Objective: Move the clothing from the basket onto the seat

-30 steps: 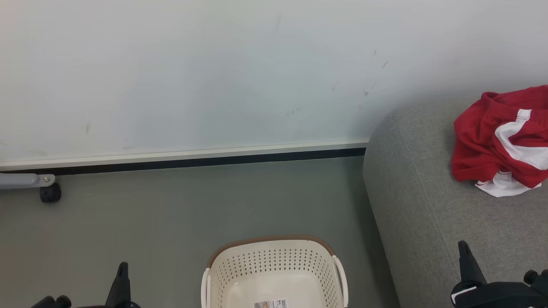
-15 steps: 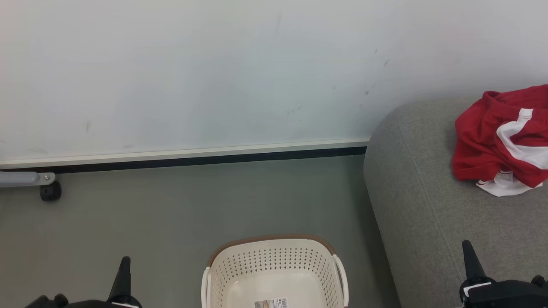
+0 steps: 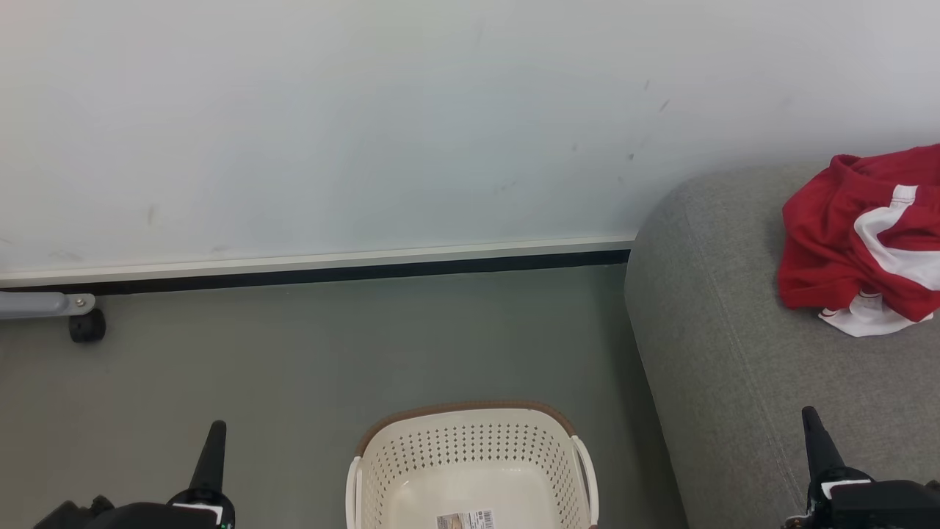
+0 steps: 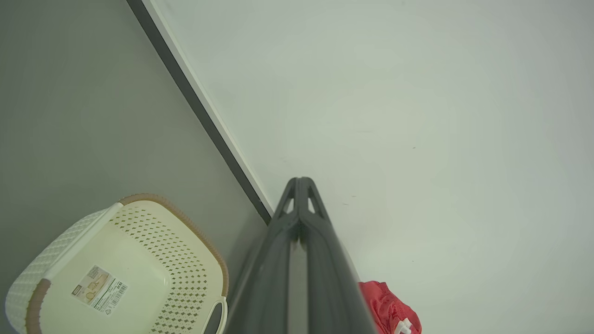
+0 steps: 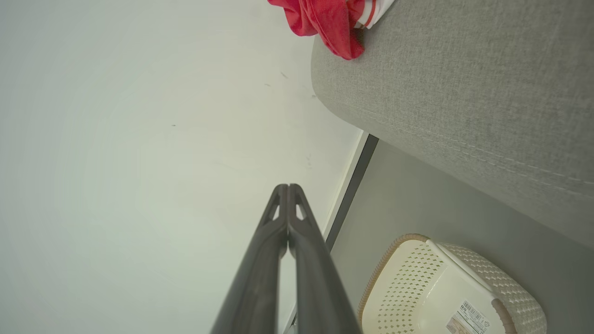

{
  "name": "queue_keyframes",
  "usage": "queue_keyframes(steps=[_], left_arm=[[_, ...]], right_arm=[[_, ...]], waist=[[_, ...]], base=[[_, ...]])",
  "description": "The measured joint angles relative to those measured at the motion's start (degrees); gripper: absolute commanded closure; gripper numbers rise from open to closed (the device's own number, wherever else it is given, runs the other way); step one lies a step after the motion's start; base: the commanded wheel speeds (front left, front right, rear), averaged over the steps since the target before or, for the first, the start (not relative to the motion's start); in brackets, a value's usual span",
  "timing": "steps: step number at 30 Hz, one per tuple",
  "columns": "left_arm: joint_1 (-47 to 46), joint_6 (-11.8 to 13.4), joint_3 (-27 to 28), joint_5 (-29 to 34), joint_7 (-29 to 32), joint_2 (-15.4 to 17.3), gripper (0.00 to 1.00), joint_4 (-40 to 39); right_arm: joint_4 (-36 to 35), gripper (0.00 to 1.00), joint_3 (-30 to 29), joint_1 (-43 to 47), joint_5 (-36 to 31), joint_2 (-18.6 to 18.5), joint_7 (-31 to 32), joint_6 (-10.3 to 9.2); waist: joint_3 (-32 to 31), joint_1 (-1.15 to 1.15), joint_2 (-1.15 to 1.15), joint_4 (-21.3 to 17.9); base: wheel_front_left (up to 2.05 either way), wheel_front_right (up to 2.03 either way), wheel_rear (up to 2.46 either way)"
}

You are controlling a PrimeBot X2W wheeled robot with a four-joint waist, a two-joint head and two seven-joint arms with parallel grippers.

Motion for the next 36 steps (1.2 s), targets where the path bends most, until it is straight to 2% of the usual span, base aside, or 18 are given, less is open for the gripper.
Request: queue_keyframes(steps=[19, 36], left_arm=[[-2.27, -2.81, 2.14, -12.03, 3.54, -1.31, 1.00, 0.81], [-2.37, -2.92, 2.22, -12.87, 3.54, -1.36, 1.00, 0.89]], right_arm=[[1.45, 1.00, -4.08, -1.65, 13.55, 1.80, 3.47, 2.64], [1.45, 1.00, -4.19, -1.94, 13.67, 1.87, 3.56, 2.94]], waist=[[0.32, 0.00, 0.00, 0.12], [0.32, 0.00, 0.00, 0.13]], base=[[0.00, 0.00, 0.00], [0.00, 0.00, 0.00]])
